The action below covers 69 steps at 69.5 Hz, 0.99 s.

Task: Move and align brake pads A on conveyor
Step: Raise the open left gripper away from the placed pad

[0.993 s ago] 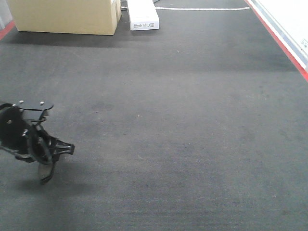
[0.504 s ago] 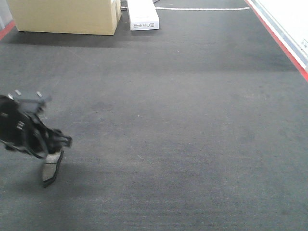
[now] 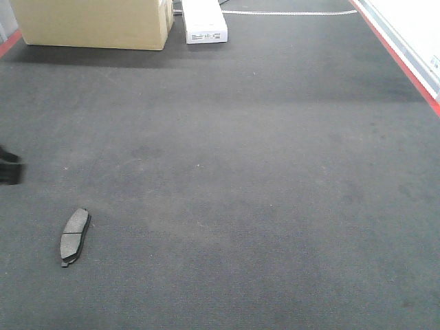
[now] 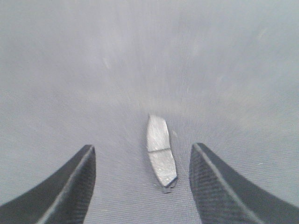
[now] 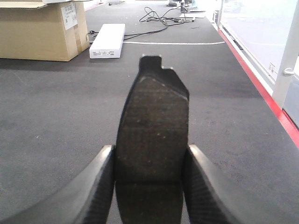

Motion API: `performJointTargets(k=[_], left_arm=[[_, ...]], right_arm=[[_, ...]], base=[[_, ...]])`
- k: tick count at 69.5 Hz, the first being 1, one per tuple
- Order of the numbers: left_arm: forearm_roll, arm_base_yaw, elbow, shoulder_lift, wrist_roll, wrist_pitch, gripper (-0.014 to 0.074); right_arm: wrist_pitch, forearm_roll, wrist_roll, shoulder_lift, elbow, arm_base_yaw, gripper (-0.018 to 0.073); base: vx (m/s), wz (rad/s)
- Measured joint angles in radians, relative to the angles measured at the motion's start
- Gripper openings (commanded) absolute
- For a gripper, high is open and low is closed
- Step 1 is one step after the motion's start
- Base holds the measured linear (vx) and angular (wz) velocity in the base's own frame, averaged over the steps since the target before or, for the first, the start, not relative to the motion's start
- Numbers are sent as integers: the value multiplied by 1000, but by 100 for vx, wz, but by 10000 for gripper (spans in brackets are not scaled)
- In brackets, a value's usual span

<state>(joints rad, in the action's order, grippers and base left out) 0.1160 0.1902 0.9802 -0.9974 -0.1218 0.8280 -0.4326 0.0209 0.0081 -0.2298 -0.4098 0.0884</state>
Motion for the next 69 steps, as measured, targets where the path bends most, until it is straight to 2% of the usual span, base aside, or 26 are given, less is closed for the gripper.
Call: performJointTargets(k=[13,28,44,55,69], left_arm=[[0,0,-113,217,10,-15,408],[0,0,-318,479,17,-95,408],[-38,0,-445,718,17,-139,408],[-40,0,-479,811,18,-163,408],[-41,0,-487,840,21,-185,408]], right_arm=[[0,0,0,0,0,0,-10],[0,0,0,0,0,0,-10],[0,0,0,0,0,0,-10],[0,0,0,0,0,0,-10],[0,0,0,0,0,0,-10]], base=[[0,0],[0,0],[0,0],[0,0],[0,0]])
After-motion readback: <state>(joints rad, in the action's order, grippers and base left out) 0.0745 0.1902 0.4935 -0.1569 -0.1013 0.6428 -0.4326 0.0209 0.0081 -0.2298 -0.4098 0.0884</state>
